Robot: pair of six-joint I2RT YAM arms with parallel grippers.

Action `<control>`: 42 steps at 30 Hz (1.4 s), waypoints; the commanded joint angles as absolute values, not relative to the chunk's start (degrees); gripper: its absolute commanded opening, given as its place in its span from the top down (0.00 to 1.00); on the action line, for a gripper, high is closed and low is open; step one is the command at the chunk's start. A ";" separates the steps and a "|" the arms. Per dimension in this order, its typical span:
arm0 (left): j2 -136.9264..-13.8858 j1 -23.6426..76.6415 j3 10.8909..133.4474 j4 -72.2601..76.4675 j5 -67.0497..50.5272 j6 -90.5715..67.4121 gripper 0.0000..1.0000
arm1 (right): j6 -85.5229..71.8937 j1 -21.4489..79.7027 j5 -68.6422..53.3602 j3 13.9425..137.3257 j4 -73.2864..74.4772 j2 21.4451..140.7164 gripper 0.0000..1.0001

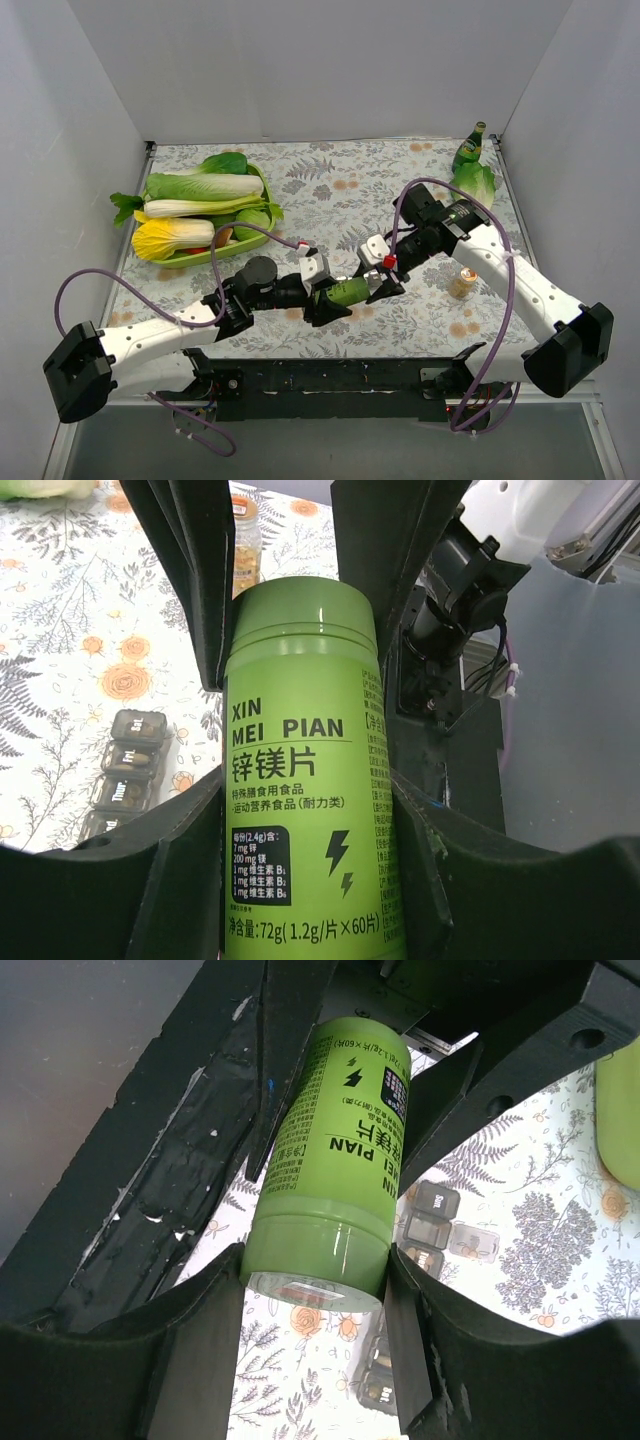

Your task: Sort the pills into containers

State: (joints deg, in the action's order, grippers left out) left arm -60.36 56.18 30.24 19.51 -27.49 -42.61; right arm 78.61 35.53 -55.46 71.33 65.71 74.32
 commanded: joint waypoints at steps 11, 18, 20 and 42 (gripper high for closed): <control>-57.75 56.34 25.58 23.54 -26.11 -44.38 1.00 | 50.23 33.68 -65.02 71.48 49.33 71.63 0.23; -54.93 56.34 23.03 27.07 -21.54 -45.18 1.00 | 12.24 26.54 -74.72 59.17 26.12 68.56 0.14; -55.19 56.34 23.29 27.16 -21.18 -45.00 1.00 | 5.73 26.63 -73.13 56.70 22.61 67.33 0.13; -57.83 56.34 23.20 31.55 -18.19 -48.08 1.00 | -10.81 29.53 -67.67 49.92 9.67 68.47 0.32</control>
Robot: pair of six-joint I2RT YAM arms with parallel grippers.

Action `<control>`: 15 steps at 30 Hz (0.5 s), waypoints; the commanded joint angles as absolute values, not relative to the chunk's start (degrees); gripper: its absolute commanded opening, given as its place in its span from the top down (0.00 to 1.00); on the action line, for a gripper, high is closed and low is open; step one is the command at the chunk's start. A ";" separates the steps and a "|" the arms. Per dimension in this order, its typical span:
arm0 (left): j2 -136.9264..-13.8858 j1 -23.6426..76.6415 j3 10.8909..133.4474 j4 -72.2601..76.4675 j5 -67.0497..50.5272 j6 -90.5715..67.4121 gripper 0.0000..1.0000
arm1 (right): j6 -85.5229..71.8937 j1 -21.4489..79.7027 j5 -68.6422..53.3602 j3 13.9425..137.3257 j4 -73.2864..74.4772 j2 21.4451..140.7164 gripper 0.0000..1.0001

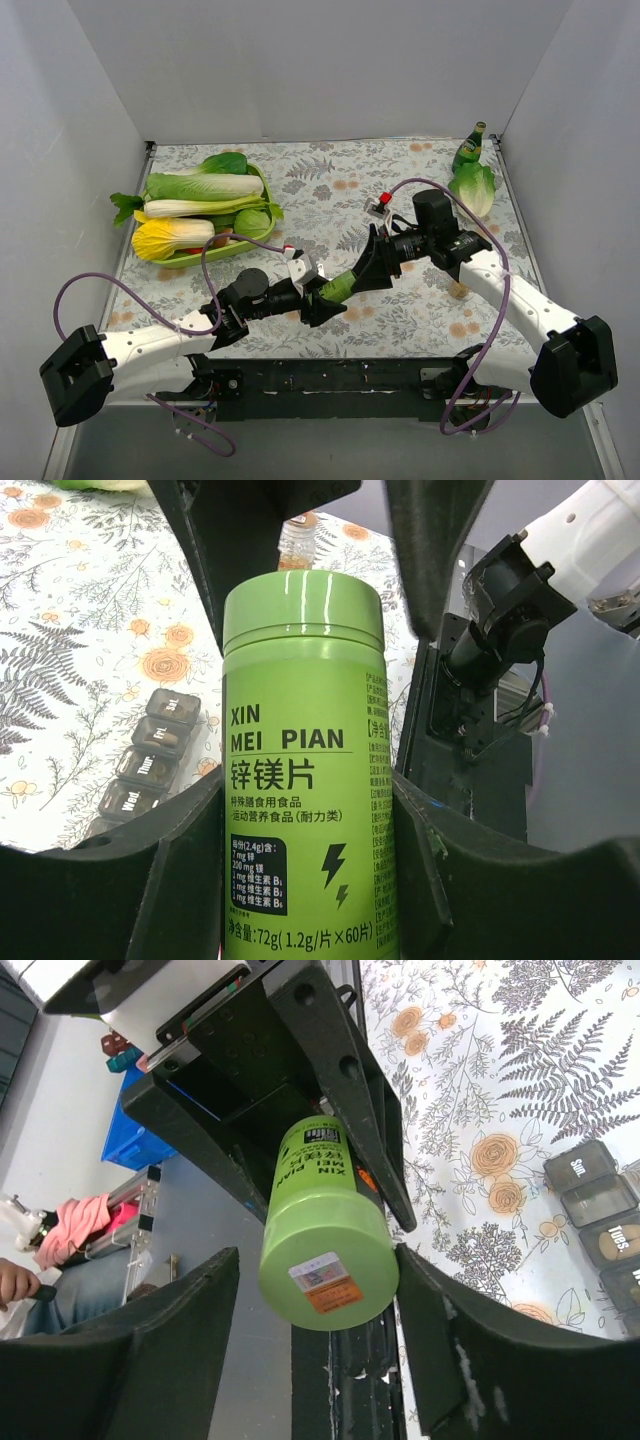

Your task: Sort the pills into containers

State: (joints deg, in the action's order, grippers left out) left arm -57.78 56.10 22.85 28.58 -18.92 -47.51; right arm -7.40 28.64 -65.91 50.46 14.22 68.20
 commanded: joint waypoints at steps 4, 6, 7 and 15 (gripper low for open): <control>-57.92 56.34 23.47 31.46 -17.67 -48.16 1.00 | -11.60 30.14 -69.26 49.92 8.70 69.08 0.54; -57.74 56.34 23.47 31.38 -17.23 -48.34 1.00 | -10.90 30.15 -70.31 50.01 8.35 68.99 0.74; -57.66 56.34 23.64 31.12 -17.14 -48.51 1.00 | -10.20 30.15 -70.92 50.53 8.52 68.82 0.78; -54.94 56.34 24.70 22.33 -20.83 -48.52 0.17 | 4.74 30.23 -70.40 57.21 18.98 68.91 0.95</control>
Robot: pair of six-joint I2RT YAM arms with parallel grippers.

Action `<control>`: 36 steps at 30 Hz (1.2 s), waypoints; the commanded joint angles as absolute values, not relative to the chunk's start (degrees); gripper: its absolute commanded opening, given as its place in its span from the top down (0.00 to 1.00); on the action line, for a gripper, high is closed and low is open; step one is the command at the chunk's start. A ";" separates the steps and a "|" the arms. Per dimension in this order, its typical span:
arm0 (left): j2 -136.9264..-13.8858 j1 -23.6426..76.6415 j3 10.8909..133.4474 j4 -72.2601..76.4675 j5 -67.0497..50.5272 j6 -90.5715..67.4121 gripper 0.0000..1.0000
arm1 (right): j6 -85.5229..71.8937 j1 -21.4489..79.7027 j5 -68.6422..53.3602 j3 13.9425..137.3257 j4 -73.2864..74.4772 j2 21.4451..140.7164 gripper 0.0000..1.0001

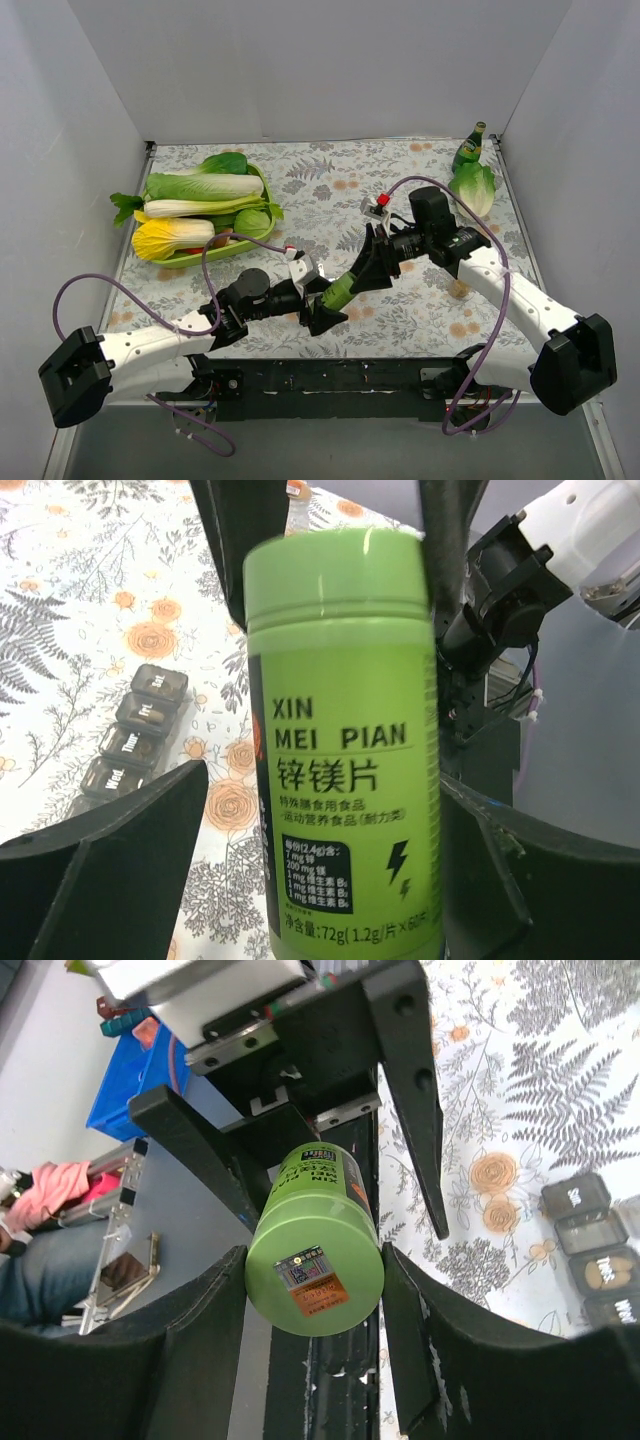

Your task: Sort the pills into containers

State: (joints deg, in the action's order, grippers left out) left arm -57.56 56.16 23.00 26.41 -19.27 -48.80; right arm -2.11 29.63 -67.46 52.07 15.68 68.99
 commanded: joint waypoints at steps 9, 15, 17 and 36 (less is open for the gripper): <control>-55.63 56.34 25.75 21.53 -20.13 -50.27 0.02 | 4.13 30.32 -69.26 56.34 18.02 69.17 0.98; -58.88 56.34 28.12 23.47 -18.46 -52.11 0.07 | 3.34 30.41 -68.03 55.28 16.88 68.73 0.98; -59.50 56.34 29.09 23.47 -18.28 -52.29 0.14 | 3.16 30.50 -67.68 54.93 16.70 68.73 0.99; -54.58 55.64 26.54 19.87 -29.67 -48.70 1.00 | 68.67 39.10 -66.64 64.49 59.82 68.72 0.98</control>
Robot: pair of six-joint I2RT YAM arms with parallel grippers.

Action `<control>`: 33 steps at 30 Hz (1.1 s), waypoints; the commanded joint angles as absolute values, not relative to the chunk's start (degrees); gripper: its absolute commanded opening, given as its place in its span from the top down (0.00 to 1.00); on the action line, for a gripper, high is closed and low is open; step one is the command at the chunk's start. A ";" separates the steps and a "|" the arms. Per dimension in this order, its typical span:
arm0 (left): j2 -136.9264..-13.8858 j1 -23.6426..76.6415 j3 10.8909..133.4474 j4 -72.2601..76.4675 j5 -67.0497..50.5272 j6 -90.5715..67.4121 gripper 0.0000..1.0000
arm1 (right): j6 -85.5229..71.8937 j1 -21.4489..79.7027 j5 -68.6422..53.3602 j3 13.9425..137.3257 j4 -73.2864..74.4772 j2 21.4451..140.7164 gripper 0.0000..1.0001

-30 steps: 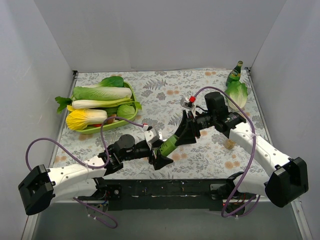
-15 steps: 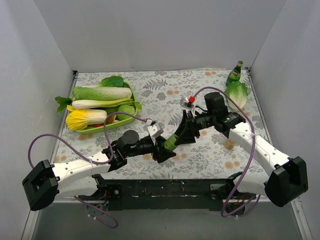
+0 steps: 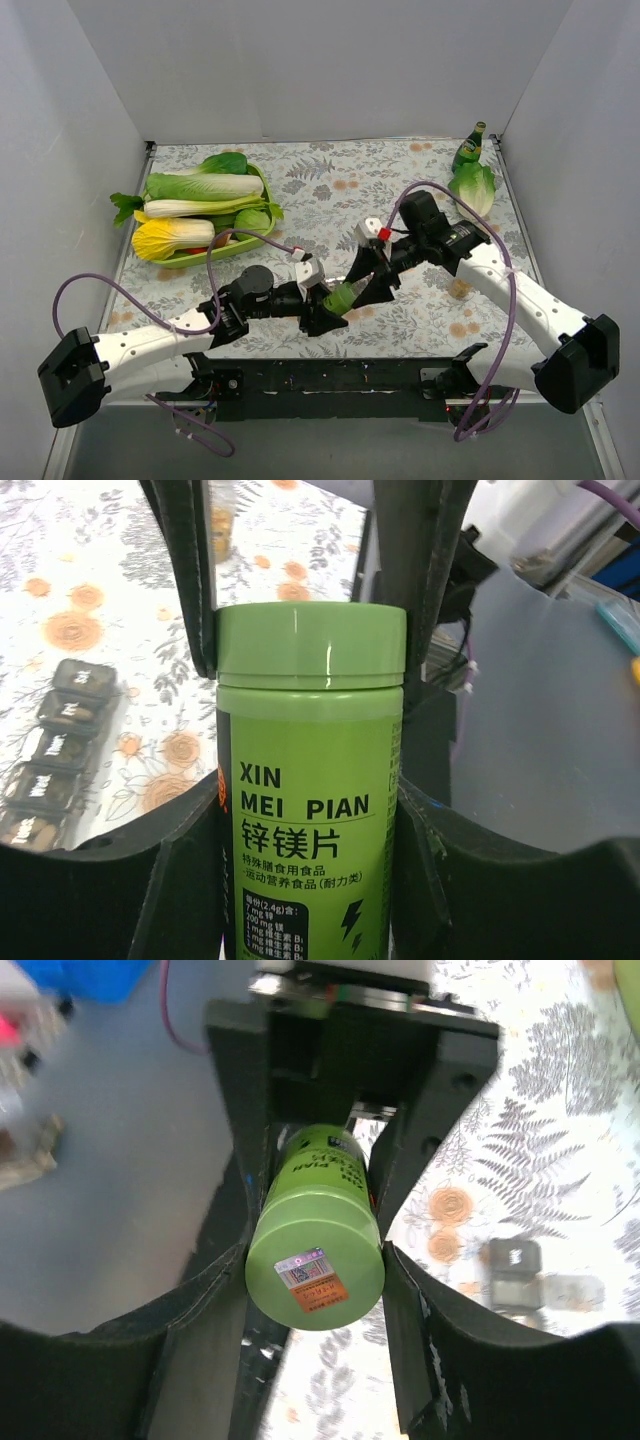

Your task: Sort the pills into containers

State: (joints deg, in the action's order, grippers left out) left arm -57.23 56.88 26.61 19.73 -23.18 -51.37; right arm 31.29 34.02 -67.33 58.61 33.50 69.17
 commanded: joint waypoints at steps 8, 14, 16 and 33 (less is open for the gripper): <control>-57.22 54.93 25.85 18.10 -38.06 -48.08 1.00 | 87.47 46.76 -46.51 57.41 48.03 61.19 0.84; -53.18 54.93 25.14 16.27 -32.53 -44.22 1.00 | 68.32 46.76 -50.96 54.13 37.88 57.12 0.23; -52.82 54.84 25.57 14.16 -31.30 -42.98 1.00 | 59.38 46.67 -52.20 55.54 38.32 58.53 0.12; -47.81 54.93 24.26 12.48 -19.95 -40.69 1.00 | -16.16 42.80 -44.73 56.43 18.20 65.12 0.06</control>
